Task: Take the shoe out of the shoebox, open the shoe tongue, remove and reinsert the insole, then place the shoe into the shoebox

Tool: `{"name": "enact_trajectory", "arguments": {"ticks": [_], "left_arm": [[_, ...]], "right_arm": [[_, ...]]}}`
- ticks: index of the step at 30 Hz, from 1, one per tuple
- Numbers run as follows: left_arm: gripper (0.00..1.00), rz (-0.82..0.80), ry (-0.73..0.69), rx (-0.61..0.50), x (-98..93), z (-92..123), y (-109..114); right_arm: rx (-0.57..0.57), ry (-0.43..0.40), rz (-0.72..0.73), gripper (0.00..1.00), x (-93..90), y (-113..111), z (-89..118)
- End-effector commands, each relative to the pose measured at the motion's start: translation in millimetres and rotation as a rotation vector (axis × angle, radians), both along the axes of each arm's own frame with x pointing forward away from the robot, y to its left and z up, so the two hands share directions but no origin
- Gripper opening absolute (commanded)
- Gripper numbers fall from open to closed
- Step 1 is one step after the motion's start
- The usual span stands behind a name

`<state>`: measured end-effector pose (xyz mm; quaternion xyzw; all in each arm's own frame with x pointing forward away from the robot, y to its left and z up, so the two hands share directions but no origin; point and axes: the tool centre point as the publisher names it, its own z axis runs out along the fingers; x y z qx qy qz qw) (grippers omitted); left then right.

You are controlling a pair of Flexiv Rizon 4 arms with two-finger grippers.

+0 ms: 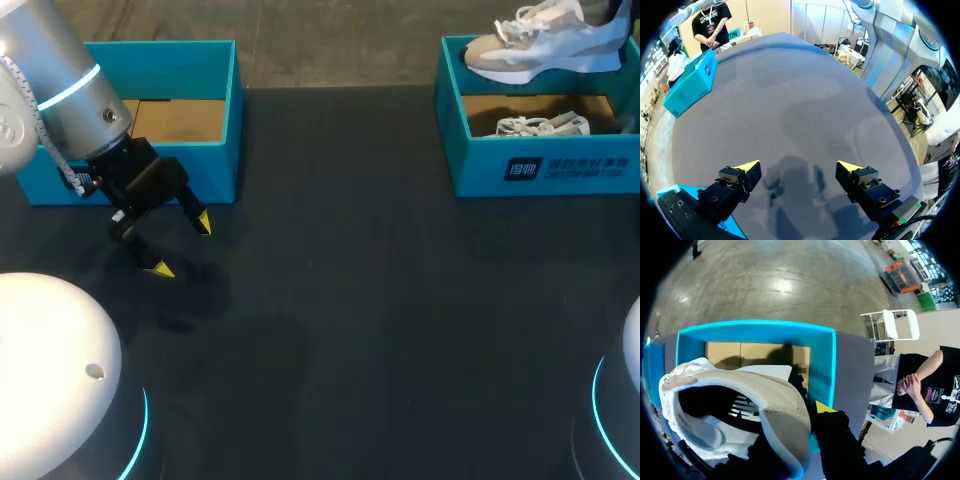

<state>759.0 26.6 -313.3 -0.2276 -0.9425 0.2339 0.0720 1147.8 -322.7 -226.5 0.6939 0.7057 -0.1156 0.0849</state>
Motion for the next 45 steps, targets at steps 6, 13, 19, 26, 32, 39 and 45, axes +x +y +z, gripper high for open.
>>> {"name": "enact_trajectory", "arguments": {"ticks": [6, 13, 19, 26, 32, 39, 45], "left_arm": [[1.0, 0.0, -0.001, 0.002, -0.7, 0.1, 0.4], [1.0, 0.0, -0.001, 0.002, -0.7, 0.1, 0.4], [1.0, 0.0, -0.001, 0.002, -0.7, 0.1, 0.4], [1.0, 0.0, -0.001, 0.002, -0.7, 0.1, 0.4], [1.0, 0.0, -0.001, 0.002, -0.7, 0.1, 0.4], [1.0, 0.0, -0.001, 0.002, -0.7, 0.1, 0.4], [1.0, 0.0, -0.001, 0.002, -0.7, 0.1, 0.4]], "right_arm": [[0.025, 0.013, -0.014, 0.0, -0.3, 0.2, -7.5], [0.02, 0.02, -0.025, 0.0, -1.2, -1.6, -9.1], [0.011, 0.018, -0.054, 0.0, -8.0, -12.4, -19.1], [0.02, 0.031, -0.066, 0.0, -8.7, -19.3, -31.0], [0.027, 0.042, -0.079, 0.0, -17.9, -23.1, -38.6], [0.03, 0.076, -0.087, 0.0, -26.4, -26.9, -48.7], [0.021, 0.076, -0.074, 0.0, -22.7, -25.2, -54.1]]}}
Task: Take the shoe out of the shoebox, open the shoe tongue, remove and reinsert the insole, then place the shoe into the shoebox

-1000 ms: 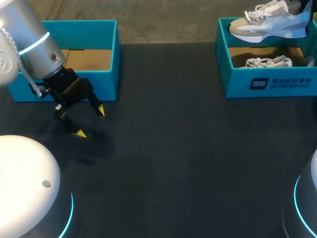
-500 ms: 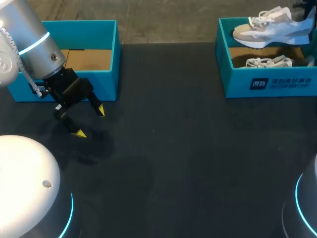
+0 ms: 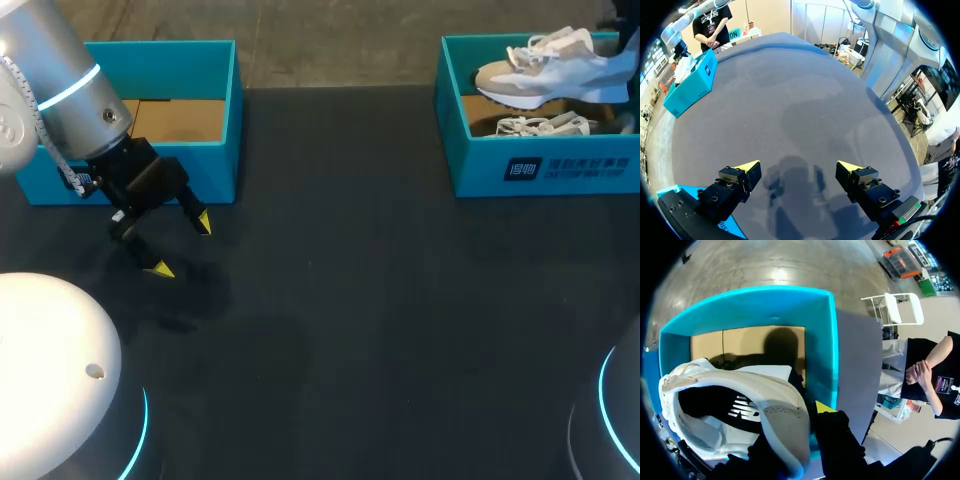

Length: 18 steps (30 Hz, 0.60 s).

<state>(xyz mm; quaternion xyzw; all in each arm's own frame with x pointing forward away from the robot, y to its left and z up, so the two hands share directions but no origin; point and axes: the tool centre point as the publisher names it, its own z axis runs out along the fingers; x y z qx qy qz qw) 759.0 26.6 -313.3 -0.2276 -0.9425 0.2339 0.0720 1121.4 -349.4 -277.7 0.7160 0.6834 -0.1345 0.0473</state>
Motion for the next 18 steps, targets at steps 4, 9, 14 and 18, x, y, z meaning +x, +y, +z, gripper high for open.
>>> {"name": "enact_trajectory", "arguments": {"ticks": [4, 9, 14, 18], "left_arm": [[1.0, 0.0, -0.001, 0.002, -0.7, 0.1, 0.4], [1.0, 0.0, -0.001, 0.002, -0.7, 0.1, 0.4], [1.0, 0.0, -0.001, 0.002, -0.7, 0.1, 0.4], [1.0, 0.0, -0.001, 0.002, -0.7, 0.1, 0.4]], "right_arm": [[-0.004, 0.015, 0.01, 0.0, 5.7, 1.0, -7.2], [0.001, 0.017, 0.011, 0.0, 6.1, 0.8, -7.9], [-0.005, 0.027, 0.013, 0.0, 6.6, 0.8, -9.0], [0.0, 0.037, 0.013, 0.0, 5.4, -0.5, -12.7]]}}
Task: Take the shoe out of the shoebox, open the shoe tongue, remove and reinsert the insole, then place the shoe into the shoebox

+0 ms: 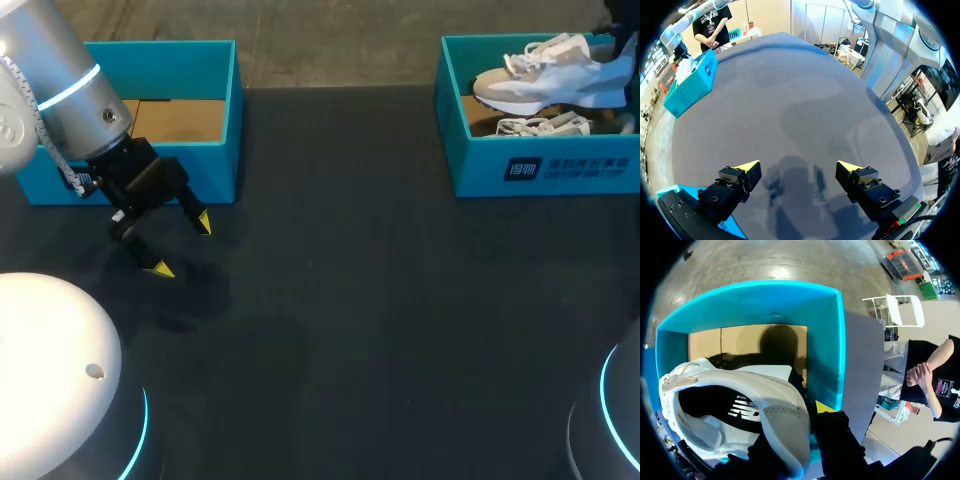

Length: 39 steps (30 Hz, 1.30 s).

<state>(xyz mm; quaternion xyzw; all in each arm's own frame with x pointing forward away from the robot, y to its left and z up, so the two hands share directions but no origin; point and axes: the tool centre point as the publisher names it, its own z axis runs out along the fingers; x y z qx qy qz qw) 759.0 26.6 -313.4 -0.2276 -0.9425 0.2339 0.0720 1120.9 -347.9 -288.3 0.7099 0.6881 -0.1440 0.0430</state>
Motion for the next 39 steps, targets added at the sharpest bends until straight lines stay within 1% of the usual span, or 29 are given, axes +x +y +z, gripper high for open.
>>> {"name": "enact_trajectory", "arguments": {"ticks": [1, 11, 16, 21, 27, 35, 39], "left_arm": [[1.0, 0.0, -0.001, 0.002, -0.7, 0.1, 0.4], [1.0, 0.0, -0.001, 0.002, -0.7, 0.1, 0.4], [1.0, 0.0, -0.001, 0.002, -0.7, 0.1, 0.4], [1.0, 0.0, -0.001, 0.002, -0.7, 0.1, 0.4], [1.0, 0.0, -0.001, 0.002, -0.7, 0.1, 0.4], [1.0, 0.0, -0.001, 0.002, -0.7, 0.1, 0.4], [1.0, 0.0, -0.001, 0.002, -0.7, 0.1, 0.4]], "right_arm": [[0.003, 0.019, 0.002, 0.0, 5.6, -2.3, -2.6], [0.0, 0.03, -0.011, 0.0, 2.3, -7.9, -5.0], [-0.004, 0.011, -0.007, 0.0, 3.2, -6.8, 3.2], [-0.016, -0.002, 0.008, 0.0, 9.2, -6.4, 9.6], [-0.04, -0.014, 0.026, 0.0, 24.3, -4.9, 16.2], [-0.038, -0.037, 0.031, 0.0, 37.6, -7.0, 13.2], [-0.032, -0.06, 0.023, 0.0, 38.7, -10.2, 8.6]]}}
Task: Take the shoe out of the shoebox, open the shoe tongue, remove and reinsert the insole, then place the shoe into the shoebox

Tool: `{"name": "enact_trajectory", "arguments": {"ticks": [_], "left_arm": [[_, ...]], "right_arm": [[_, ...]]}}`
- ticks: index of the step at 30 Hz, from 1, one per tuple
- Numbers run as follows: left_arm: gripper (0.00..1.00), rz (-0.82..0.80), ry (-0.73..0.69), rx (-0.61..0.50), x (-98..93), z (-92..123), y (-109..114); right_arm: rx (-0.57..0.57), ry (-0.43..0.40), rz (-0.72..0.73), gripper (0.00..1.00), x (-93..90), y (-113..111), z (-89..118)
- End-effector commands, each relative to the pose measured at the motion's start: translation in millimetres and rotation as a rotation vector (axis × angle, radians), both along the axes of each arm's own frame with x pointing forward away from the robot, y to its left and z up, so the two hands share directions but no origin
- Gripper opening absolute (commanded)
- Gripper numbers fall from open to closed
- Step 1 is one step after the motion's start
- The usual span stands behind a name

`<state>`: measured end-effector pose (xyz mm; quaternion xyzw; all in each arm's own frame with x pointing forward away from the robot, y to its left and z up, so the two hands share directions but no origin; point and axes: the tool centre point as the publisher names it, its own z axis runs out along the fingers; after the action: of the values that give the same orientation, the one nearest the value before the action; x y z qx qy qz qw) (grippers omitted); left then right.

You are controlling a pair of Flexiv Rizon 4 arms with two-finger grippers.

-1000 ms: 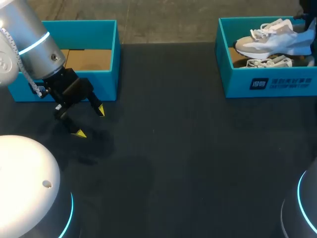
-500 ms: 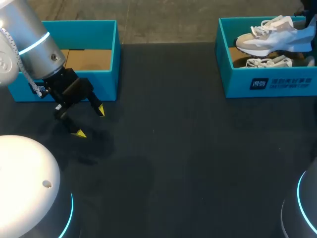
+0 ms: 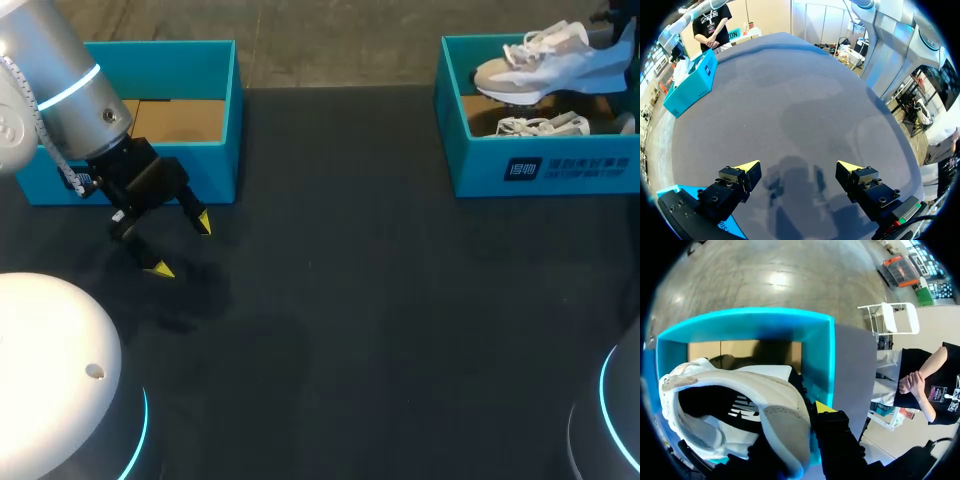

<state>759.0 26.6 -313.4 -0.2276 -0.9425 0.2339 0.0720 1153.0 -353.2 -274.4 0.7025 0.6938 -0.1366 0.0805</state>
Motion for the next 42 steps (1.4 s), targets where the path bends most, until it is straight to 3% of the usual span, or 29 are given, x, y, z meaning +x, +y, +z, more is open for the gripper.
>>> {"name": "enact_trajectory", "arguments": {"ticks": [1, 12, 25, 42], "left_arm": [[1.0, 0.0, -0.001, 0.002, -0.7, 0.1, 0.4], [1.0, 0.0, -0.001, 0.002, -0.7, 0.1, 0.4], [1.0, 0.0, -0.001, 0.002, -0.7, 0.1, 0.4], [1.0, 0.0, -0.001, 0.002, -0.7, 0.1, 0.4]], "right_arm": [[0.012, -0.003, -0.006, 0.0, 6.6, -6.2, -6.6], [-0.015, -0.061, 0.005, 0.0, 12.0, -4.8, -25.5], [-0.021, -0.055, -0.019, 0.0, 11.0, -1.8, -25.6], [-0.075, -0.128, -0.069, 0.0, 5.5, 12.8, -41.2]]}}
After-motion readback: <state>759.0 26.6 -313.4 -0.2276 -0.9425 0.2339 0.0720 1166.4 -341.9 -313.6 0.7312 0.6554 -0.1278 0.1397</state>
